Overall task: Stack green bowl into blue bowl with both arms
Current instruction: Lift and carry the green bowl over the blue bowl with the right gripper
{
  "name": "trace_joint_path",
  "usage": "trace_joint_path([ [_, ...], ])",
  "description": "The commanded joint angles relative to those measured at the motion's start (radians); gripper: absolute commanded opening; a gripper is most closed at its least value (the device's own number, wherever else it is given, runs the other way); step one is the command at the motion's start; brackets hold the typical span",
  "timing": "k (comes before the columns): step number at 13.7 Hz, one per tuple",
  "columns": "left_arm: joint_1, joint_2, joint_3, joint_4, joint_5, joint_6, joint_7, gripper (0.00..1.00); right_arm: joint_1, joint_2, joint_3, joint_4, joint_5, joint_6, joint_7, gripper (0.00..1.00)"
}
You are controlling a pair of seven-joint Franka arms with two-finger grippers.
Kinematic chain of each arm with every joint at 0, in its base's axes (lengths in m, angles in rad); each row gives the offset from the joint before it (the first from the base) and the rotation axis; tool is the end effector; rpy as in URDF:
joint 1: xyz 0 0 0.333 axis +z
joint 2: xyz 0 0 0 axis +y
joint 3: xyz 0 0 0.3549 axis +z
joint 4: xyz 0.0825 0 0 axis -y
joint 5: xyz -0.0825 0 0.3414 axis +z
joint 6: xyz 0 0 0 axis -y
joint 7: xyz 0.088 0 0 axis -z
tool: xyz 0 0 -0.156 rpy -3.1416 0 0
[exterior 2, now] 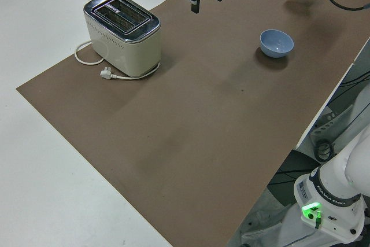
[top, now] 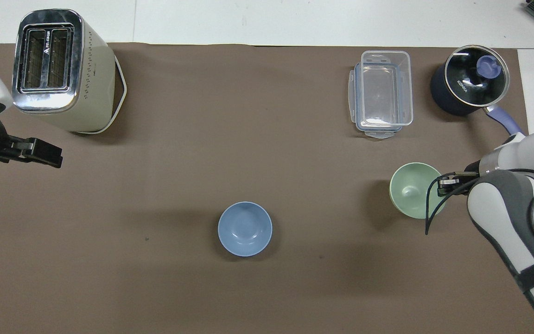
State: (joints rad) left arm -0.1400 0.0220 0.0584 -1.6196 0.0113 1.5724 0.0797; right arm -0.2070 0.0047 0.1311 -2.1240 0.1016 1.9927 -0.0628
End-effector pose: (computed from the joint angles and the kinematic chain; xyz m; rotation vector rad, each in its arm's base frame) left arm 0.5121 -0.0404 0.5825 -3.1169 0.2525 0.1082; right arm 0.4832 -0.0260 0.4108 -3.0344 0.0926 0.1966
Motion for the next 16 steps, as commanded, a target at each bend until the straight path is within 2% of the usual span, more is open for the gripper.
trace_joint_path([
  [1, 0.003, -0.013, -0.005, -0.014, 0.013, -0.005, -0.001, 1.00, 0.070, -0.101, 0.004, -0.016, 0.046, -0.060, -0.012, 0.00],
  [5, 0.003, -0.013, -0.005, -0.014, 0.015, -0.005, -0.001, 1.00, 0.262, -0.147, 0.004, -0.019, 0.047, -0.074, 0.108, 0.00],
  [9, 0.003, -0.013, -0.003, -0.014, 0.013, -0.005, -0.001, 1.00, 0.460, -0.134, 0.005, -0.016, 0.076, 0.017, 0.308, 0.00],
  [11, 0.003, -0.013, -0.005, -0.013, 0.013, -0.005, -0.001, 1.00, 0.555, -0.098, 0.005, -0.016, 0.076, 0.098, 0.430, 0.00],
  [13, 0.003, -0.013, -0.003, -0.014, 0.013, -0.005, -0.001, 1.00, 0.606, -0.063, 0.005, -0.013, 0.076, 0.159, 0.487, 0.00],
  [16, 0.003, -0.013, -0.005, -0.014, 0.013, -0.005, -0.001, 1.00, 0.701, 0.046, 0.005, 0.035, 0.058, 0.251, 0.639, 0.00],
])
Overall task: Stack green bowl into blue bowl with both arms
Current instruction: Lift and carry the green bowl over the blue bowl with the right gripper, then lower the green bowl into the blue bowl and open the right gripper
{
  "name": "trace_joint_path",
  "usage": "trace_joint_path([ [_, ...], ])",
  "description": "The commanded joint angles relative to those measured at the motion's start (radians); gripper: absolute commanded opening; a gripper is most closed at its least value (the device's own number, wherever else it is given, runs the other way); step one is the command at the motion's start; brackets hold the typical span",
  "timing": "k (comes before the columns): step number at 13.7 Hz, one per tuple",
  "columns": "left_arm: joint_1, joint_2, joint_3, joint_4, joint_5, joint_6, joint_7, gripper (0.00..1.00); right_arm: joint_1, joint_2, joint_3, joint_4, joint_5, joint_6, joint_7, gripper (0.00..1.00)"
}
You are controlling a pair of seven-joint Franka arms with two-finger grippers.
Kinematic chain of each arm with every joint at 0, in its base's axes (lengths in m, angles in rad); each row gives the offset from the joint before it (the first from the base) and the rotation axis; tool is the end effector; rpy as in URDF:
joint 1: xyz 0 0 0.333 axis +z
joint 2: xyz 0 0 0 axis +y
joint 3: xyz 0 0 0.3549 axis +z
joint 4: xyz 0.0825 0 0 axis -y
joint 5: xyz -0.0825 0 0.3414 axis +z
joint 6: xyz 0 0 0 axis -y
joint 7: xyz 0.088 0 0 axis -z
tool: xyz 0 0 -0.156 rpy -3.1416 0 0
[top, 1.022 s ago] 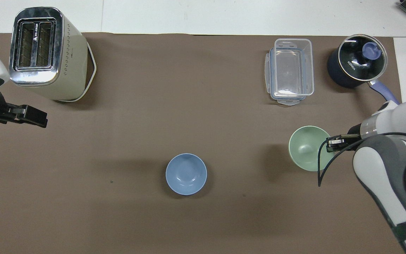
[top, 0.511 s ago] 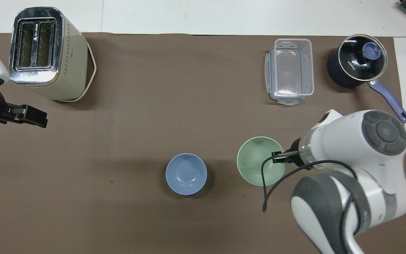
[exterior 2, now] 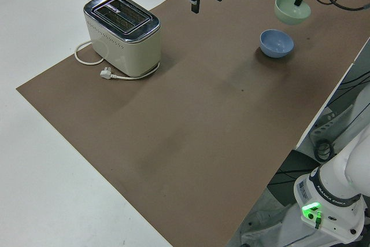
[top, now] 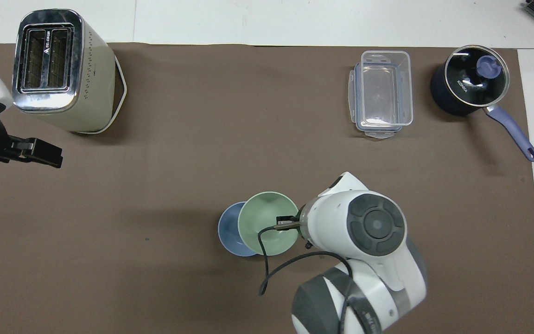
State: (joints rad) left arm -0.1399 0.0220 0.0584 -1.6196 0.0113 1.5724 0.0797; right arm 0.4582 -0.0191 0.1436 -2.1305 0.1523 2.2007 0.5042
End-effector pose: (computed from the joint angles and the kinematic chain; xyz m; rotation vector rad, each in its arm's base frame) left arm 0.5121 -0.0404 0.5825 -3.1169 0.2524 0.1082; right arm 0.4163 0.2999 0.4375 -2.9890 -0.0200 -0.0157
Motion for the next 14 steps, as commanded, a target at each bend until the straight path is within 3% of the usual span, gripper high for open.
trace_joint_path([
  [1, 0.003, -0.013, -0.003, -0.014, 0.013, -0.005, -0.001, 1.00, 0.037, 0.082, -0.007, 0.044, 0.006, 0.050, 0.079, 0.00],
  [7, 0.003, -0.013, -0.003, -0.014, 0.013, -0.005, -0.001, 1.00, 0.079, 0.151, -0.007, 0.040, 0.006, 0.091, 0.105, 0.00],
  [14, 0.003, -0.013, -0.005, -0.014, 0.013, -0.005, -0.001, 1.00, 0.076, 0.171, -0.007, 0.035, 0.007, 0.109, 0.105, 0.00],
])
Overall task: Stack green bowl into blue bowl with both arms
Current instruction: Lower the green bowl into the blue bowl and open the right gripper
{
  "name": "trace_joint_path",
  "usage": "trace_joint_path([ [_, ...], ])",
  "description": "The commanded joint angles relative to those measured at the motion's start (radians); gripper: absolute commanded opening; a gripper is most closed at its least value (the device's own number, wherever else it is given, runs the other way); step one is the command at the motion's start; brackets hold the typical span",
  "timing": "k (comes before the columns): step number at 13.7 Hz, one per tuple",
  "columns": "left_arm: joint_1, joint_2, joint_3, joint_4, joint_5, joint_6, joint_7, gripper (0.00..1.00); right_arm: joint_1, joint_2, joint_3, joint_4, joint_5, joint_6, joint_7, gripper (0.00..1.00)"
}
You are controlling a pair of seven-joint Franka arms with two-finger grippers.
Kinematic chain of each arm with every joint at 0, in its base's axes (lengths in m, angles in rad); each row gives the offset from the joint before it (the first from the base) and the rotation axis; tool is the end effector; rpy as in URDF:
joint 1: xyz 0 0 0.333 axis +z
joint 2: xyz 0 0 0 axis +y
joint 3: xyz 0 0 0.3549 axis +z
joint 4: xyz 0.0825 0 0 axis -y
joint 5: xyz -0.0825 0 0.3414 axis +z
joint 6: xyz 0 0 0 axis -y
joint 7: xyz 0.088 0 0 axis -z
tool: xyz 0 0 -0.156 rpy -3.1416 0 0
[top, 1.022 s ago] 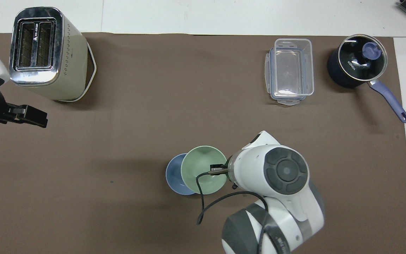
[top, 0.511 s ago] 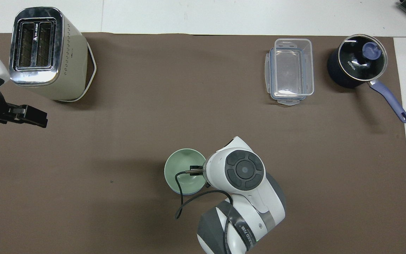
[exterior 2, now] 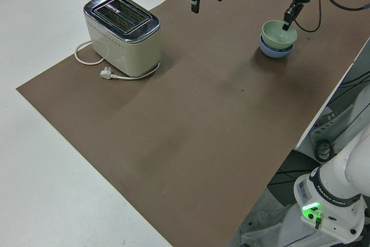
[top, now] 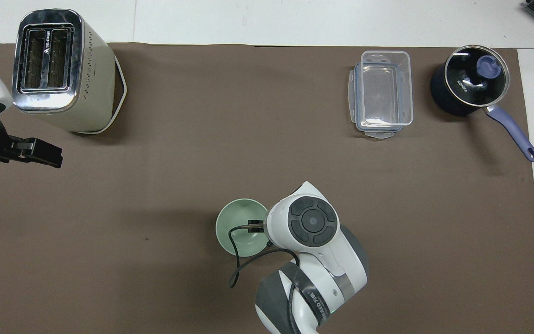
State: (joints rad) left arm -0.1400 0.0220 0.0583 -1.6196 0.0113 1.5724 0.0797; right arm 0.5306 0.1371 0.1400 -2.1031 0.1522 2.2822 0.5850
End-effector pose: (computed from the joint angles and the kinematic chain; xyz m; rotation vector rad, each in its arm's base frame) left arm 0.5121 -0.0405 0.5825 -3.1169 0.2527 0.1082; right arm 0.4214 0.3441 0.3754 -3.0055 0.0198 0.0689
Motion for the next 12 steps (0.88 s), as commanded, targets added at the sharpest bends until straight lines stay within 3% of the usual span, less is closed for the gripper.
trace_joint_path([
  [1, 0.003, -0.013, -0.003, -0.014, 0.013, -0.005, -0.001, 1.00, 0.003, 0.015, -0.004, 0.008, 0.007, 0.028, 0.024, 0.07],
  [2, 0.003, -0.013, -0.003, -0.014, 0.015, -0.005, -0.001, 1.00, 0.003, 0.015, -0.004, 0.008, 0.007, 0.028, 0.024, 0.30],
  [3, 0.003, -0.013, -0.005, -0.013, 0.013, -0.005, -0.001, 1.00, 0.003, 0.015, -0.004, 0.009, 0.007, 0.026, 0.024, 0.43],
  [7, 0.003, -0.013, -0.003, -0.013, 0.015, -0.005, -0.001, 1.00, -0.001, 0.001, -0.007, 0.021, 0.009, 0.010, 0.025, 0.69],
  [10, 0.003, -0.013, -0.005, -0.014, 0.013, -0.005, -0.001, 1.00, -0.043, -0.072, -0.016, 0.022, 0.004, -0.039, 0.012, 0.96],
  [12, 0.003, -0.013, -0.003, -0.014, 0.015, -0.005, -0.001, 1.00, -0.107, -0.137, -0.016, 0.022, -0.041, -0.085, 0.007, 1.00],
])
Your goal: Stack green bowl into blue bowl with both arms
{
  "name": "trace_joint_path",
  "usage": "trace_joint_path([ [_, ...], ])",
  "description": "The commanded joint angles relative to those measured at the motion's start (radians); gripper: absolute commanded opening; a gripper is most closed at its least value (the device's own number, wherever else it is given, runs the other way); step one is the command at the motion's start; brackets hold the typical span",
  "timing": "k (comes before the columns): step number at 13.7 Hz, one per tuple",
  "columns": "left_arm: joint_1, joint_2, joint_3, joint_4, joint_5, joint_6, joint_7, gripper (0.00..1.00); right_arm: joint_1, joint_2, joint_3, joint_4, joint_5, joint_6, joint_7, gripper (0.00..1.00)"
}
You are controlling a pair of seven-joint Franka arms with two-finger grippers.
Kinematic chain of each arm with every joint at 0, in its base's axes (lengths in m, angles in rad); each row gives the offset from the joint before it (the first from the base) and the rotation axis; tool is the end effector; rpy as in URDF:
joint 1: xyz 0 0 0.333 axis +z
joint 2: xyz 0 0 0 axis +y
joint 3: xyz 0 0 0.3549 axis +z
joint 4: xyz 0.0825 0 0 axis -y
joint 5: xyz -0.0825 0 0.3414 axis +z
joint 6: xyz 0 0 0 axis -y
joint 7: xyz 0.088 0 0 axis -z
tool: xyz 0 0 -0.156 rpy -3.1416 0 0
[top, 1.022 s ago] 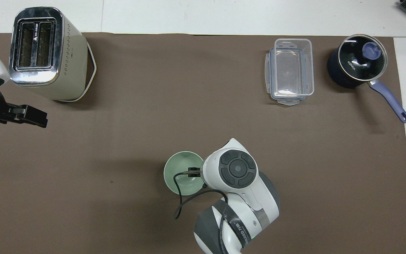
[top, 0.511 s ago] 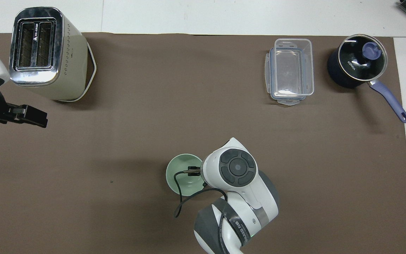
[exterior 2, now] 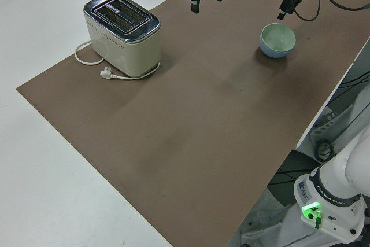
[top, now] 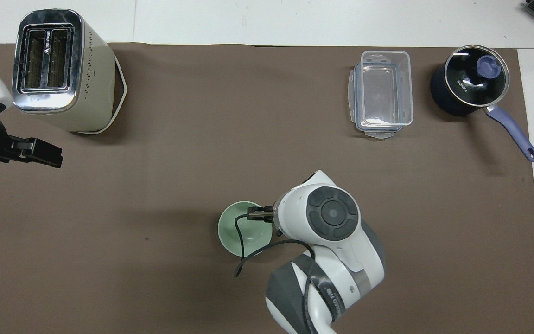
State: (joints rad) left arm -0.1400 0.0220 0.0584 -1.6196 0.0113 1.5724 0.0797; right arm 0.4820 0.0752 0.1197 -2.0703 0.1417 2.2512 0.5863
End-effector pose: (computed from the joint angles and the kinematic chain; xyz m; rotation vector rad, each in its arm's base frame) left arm 0.5121 -0.0404 0.5825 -3.1169 0.2525 0.1082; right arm 0.4442 0.3152 0.4194 -2.9781 0.1025 -0.0274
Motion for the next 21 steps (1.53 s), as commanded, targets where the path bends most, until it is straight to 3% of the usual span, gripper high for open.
trace_joint_path([
  [1, 0.003, -0.013, -0.005, -0.014, 0.013, -0.005, -0.001, 1.00, -0.080, -0.104, 0.005, -0.011, -0.092, -0.091, -0.009, 1.00],
  [2, 0.003, -0.013, -0.005, -0.014, 0.013, -0.005, -0.001, 1.00, -0.110, -0.130, 0.005, -0.011, -0.149, -0.114, -0.031, 1.00],
  [5, 0.003, -0.013, -0.005, -0.014, 0.013, -0.005, -0.001, 1.00, -0.239, -0.202, 0.005, 0.012, -0.163, -0.159, -0.130, 1.00],
  [11, 0.003, -0.013, -0.003, -0.014, 0.013, -0.005, -0.001, 1.00, -0.485, -0.152, 0.005, 0.304, -0.175, -0.390, -0.365, 1.00],
  [16, 0.003, -0.013, -0.005, -0.014, 0.013, -0.005, -0.001, 1.00, -0.552, -0.094, 0.003, 0.510, -0.172, -0.568, -0.375, 1.00],
  [21, 0.003, -0.013, -0.005, -0.014, 0.013, -0.005, -0.001, 1.00, -0.557, -0.069, 0.003, 0.619, -0.177, -0.740, -0.437, 1.00],
])
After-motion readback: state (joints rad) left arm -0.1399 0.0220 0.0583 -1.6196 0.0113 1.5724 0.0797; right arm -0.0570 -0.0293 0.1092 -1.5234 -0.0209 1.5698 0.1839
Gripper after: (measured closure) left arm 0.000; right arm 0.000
